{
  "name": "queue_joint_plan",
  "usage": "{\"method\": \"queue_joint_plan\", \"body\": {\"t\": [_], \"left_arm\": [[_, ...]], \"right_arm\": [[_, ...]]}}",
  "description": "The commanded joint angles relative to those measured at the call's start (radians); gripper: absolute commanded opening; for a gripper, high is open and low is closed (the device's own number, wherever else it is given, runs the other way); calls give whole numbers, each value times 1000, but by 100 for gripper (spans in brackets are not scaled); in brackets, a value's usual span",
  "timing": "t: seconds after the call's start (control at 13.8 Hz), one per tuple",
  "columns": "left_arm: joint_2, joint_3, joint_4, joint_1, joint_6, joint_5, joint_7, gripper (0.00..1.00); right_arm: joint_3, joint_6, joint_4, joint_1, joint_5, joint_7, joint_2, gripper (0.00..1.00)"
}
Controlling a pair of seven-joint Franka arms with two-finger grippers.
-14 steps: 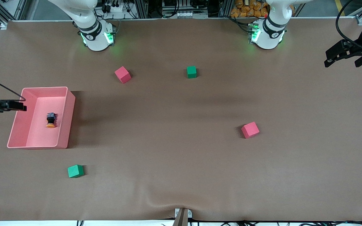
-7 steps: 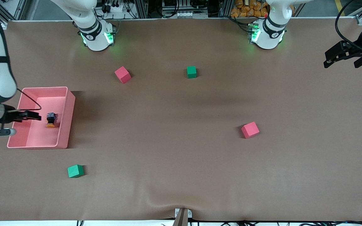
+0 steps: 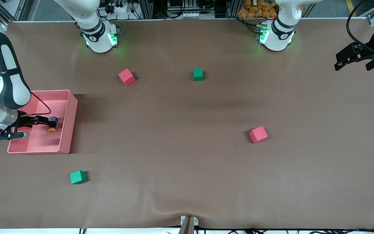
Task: Place and upright button with both arms
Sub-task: 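Lower the right gripper and grasp the yellow button's base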
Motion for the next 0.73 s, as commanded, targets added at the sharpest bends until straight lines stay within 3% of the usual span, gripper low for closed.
{"method": "queue_joint_plan", "body": {"t": [0.0, 0.29, 0.44, 0.51, 0.65], "left_arm": [[14, -7, 26, -2, -20, 19, 5, 100], [14, -10, 28, -2, -20, 21, 9, 100], [12, -8, 28, 1, -20, 21, 14, 100], [14, -8, 28, 1, -20, 21, 17, 100], [14, -7, 26, 3, -20, 21, 14, 100]], "right_arm": [[13, 59, -36, -11, 21, -22, 18, 100], [13, 132, -61, -8, 21, -20, 51, 100], [13, 135, -59, -9, 21, -20, 61, 93], [13, 135, -59, -12, 23, -19, 67, 85], [13, 136, -58, -14, 23, -20, 70, 42]]}}
